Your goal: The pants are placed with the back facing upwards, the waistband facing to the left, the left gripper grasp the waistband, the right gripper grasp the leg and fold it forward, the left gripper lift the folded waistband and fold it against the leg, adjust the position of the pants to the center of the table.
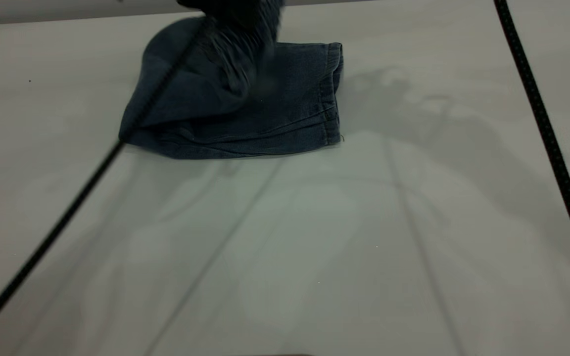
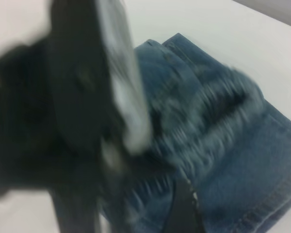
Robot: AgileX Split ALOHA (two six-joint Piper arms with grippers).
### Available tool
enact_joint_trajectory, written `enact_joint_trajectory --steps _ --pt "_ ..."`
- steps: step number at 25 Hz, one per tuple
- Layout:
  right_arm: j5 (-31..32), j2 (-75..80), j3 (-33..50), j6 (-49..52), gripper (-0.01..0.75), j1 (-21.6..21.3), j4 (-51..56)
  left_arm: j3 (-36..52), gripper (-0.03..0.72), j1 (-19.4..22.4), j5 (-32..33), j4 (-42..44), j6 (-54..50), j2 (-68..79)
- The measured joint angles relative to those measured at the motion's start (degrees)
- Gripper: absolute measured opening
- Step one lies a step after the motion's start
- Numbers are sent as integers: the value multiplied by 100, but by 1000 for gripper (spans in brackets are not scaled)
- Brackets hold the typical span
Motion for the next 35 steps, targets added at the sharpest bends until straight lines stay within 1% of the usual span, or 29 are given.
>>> enact_joint_trajectory --steps 3,6,8,9,12,17,25,27,31,35 --pt "38 0 0 0 465 0 5 0 370 -100 -12 -12 0 132" --pt "58 0 0 4 465 0 5 0 517 -106 -13 -20 0 107" --pt "72 0 0 4 465 0 5 0 582 -106 12 -20 0 3" --pt "77 0 0 4 465 0 5 0 601 -106 36 -20 0 -86" --pt "153 0 0 4 465 -5 24 0 610 -106 300 -20 -12 -345" --pt "344 0 0 4 465 -5 51 0 571 -54 841 164 -120 -399" --pt "443 0 0 4 465 -5 51 0 566 238 1767 552 -881 -395" --pt "463 0 0 4 465 -5 51 -25 566 285 2089 804 -1189 -395" --pt "470 0 0 6 465 -5 51 -221 566 285 2697 1708 -1902 -395" --pt "471 0 0 6 465 -18 53 -462 566 285 2844 2293 -2454 -395"
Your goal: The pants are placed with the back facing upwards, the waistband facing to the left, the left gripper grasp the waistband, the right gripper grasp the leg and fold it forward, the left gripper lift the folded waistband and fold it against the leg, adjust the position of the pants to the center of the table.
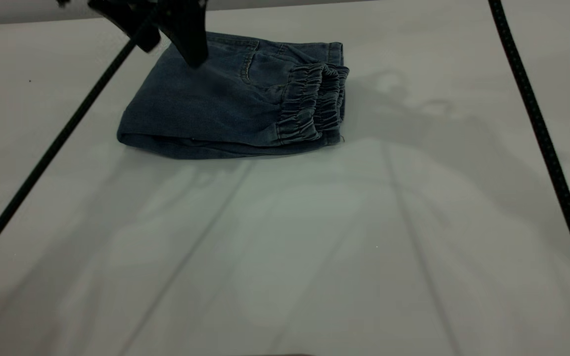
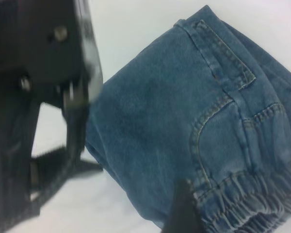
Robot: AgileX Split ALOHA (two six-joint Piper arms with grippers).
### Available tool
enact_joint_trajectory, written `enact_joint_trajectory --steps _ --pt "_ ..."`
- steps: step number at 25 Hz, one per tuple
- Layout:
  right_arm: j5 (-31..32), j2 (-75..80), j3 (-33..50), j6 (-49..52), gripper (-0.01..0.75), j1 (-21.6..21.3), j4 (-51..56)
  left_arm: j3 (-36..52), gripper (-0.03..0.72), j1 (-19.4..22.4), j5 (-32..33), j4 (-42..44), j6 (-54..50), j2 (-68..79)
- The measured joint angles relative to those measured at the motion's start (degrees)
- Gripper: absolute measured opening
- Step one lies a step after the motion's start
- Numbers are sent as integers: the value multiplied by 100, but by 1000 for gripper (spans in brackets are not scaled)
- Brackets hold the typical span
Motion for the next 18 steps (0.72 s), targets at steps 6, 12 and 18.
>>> enact_joint_trajectory --steps 6,12,18 --pt "5 0 0 0 465 0 26 -101 566 -23 -214 113 -150 266" --pt "5 0 0 0 465 0 67 -116 566 -67 -658 174 -115 732" --pt "96 0 0 0 465 0 111 -120 566 -175 -1119 194 582 1131"
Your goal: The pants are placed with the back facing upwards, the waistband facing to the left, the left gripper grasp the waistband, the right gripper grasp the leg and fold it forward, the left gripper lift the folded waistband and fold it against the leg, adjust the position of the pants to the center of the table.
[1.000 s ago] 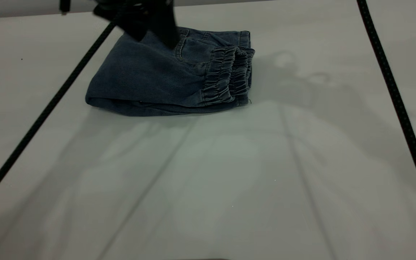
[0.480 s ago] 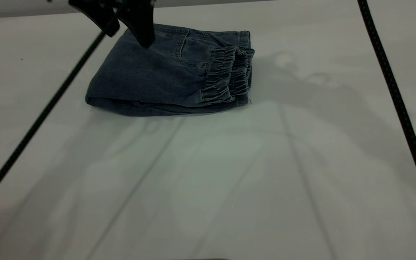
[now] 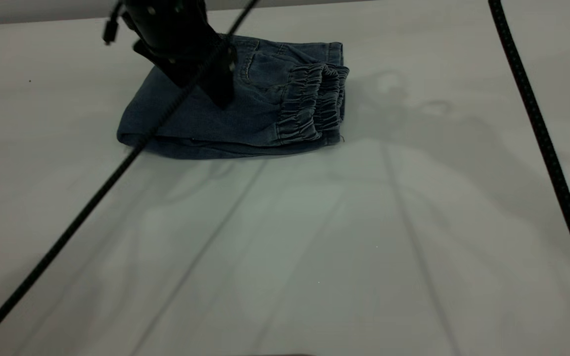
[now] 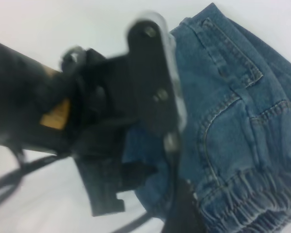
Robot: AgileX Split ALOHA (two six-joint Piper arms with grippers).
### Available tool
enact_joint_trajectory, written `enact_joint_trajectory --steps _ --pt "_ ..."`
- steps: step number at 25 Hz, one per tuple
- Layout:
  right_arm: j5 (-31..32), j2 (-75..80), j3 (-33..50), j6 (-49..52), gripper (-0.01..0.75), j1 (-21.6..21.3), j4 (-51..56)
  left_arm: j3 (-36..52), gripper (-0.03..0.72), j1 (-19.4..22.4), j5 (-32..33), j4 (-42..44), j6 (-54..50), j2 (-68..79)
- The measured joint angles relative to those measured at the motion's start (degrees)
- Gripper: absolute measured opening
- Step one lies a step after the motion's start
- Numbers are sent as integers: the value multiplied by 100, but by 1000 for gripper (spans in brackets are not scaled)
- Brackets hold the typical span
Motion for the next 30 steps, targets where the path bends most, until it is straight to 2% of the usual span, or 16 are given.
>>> enact_joint_trajectory --steps 9,19,23,30 --pt "68 0 0 0 465 0 5 -54 566 -18 -425 268 257 570" --pt "78 0 0 -6 465 0 5 -64 565 -72 -900 152 -873 648" --pt "78 -50 0 -12 465 0 -77 -64 565 -72 -673 152 -920 546" --pt "190 -798 0 -245 465 -17 -148 -53 565 -72 542 244 -947 -390"
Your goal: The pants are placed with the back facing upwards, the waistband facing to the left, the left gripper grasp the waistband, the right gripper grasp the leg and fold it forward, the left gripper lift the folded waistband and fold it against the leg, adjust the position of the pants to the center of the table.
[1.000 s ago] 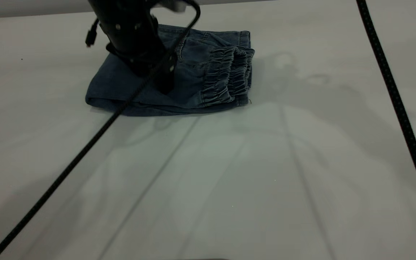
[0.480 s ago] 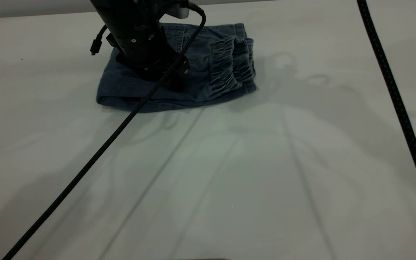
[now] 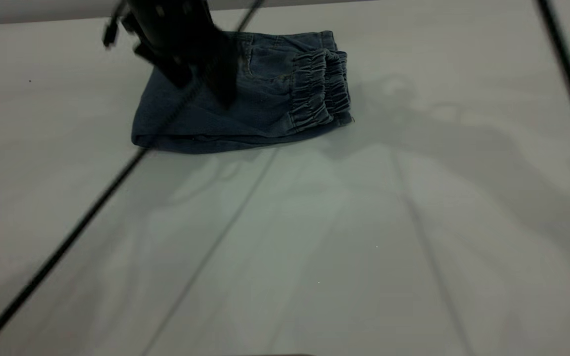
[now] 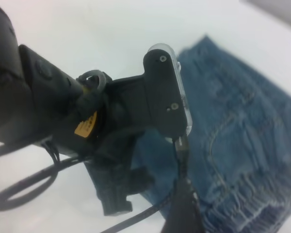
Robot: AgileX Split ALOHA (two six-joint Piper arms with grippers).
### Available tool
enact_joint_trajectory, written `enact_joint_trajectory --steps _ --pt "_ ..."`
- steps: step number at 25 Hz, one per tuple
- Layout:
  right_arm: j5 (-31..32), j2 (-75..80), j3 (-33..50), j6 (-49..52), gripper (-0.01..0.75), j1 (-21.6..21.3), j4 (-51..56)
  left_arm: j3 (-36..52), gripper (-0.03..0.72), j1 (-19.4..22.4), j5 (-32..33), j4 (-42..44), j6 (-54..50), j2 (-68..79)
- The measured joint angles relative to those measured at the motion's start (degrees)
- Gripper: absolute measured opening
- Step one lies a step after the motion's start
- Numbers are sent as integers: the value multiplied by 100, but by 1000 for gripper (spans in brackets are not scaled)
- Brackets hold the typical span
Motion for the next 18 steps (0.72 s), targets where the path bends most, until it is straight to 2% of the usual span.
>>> enact_joint_trajectory --steps 6,14,18 --pt "325 -1033 0 -17 465 0 -12 0 565 0 1159 919 -421 -999" --pt "1359 -2315 0 321 465 0 -23 7 565 0 3155 1813 -1261 -2115" --pt "1734 -2871 0 505 465 0 -30 8 565 0 3154 2155 -1317 -2606"
